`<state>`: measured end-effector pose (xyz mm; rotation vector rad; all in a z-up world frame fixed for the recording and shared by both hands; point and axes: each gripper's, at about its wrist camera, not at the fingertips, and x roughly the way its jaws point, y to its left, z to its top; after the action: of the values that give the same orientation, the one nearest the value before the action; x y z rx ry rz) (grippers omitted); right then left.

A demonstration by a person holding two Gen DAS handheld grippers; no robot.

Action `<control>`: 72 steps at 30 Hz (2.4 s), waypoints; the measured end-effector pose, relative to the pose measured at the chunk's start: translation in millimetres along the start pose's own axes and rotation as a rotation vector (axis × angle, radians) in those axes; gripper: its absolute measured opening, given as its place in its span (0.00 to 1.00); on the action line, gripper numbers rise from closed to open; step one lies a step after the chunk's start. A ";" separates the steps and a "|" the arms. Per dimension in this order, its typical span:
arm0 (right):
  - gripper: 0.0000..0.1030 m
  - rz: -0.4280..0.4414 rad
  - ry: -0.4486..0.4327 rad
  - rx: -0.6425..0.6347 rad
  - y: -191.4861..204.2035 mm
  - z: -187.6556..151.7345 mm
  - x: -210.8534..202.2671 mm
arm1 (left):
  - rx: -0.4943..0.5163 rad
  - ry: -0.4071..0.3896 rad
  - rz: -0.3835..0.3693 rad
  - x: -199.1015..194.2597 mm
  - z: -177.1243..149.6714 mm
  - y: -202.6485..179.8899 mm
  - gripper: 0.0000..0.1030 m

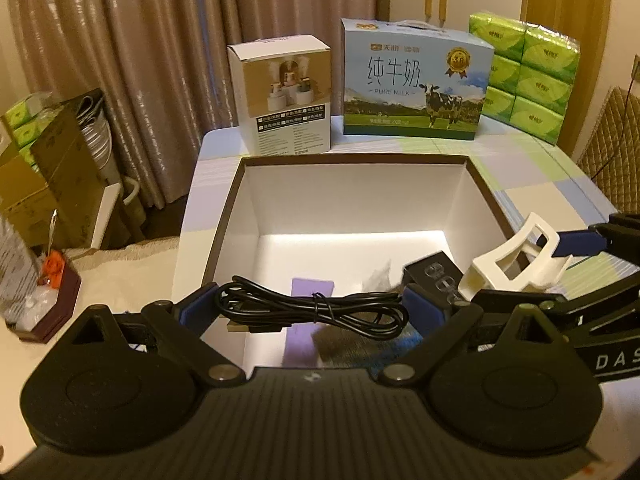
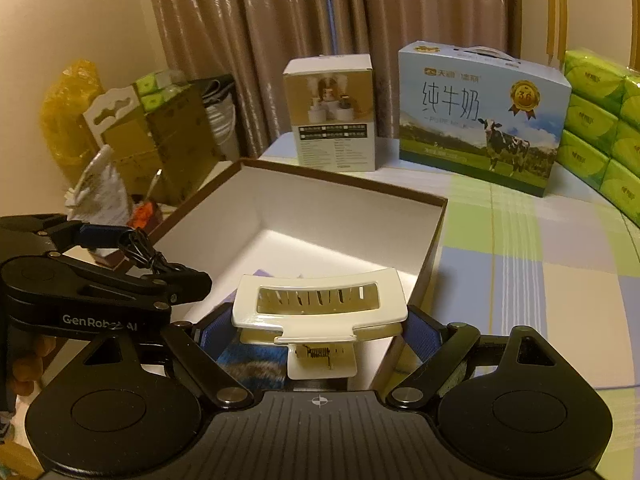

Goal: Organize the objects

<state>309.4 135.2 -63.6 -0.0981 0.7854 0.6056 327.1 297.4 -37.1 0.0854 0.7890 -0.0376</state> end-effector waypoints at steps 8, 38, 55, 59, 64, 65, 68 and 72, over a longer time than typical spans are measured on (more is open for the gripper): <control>0.83 -0.021 0.012 -0.029 -9.0 21.8 34.8 | 0.067 0.021 -0.018 45.1 24.2 6.4 0.92; 0.83 -0.051 0.082 -0.163 -14.8 29.3 78.8 | 0.177 0.081 -0.048 104.5 46.9 9.1 0.94; 0.85 -0.015 0.046 -0.164 -11.9 19.3 60.7 | 0.139 0.096 -0.063 82.9 41.1 10.5 0.94; 0.89 -0.003 0.025 -0.157 -9.4 15.1 47.4 | 0.117 0.094 -0.074 71.2 39.0 11.2 0.96; 0.98 -0.007 0.005 -0.137 -4.7 9.3 30.5 | 0.090 0.098 -0.068 54.7 34.9 10.2 0.96; 0.98 -0.005 0.001 -0.129 -4.7 7.9 26.9 | 0.083 0.096 -0.069 51.0 33.8 10.2 0.96; 0.98 -0.005 -0.006 -0.105 -4.8 3.2 15.8 | 0.067 0.097 -0.068 39.1 30.2 10.1 0.97; 0.98 -0.015 -0.014 -0.074 -3.1 -5.1 -2.2 | 0.060 0.093 -0.053 21.8 23.8 8.8 0.97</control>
<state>306.6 130.1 -66.1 -0.1673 0.7481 0.6204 359.9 304.0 -35.4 0.1240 0.8827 -0.1084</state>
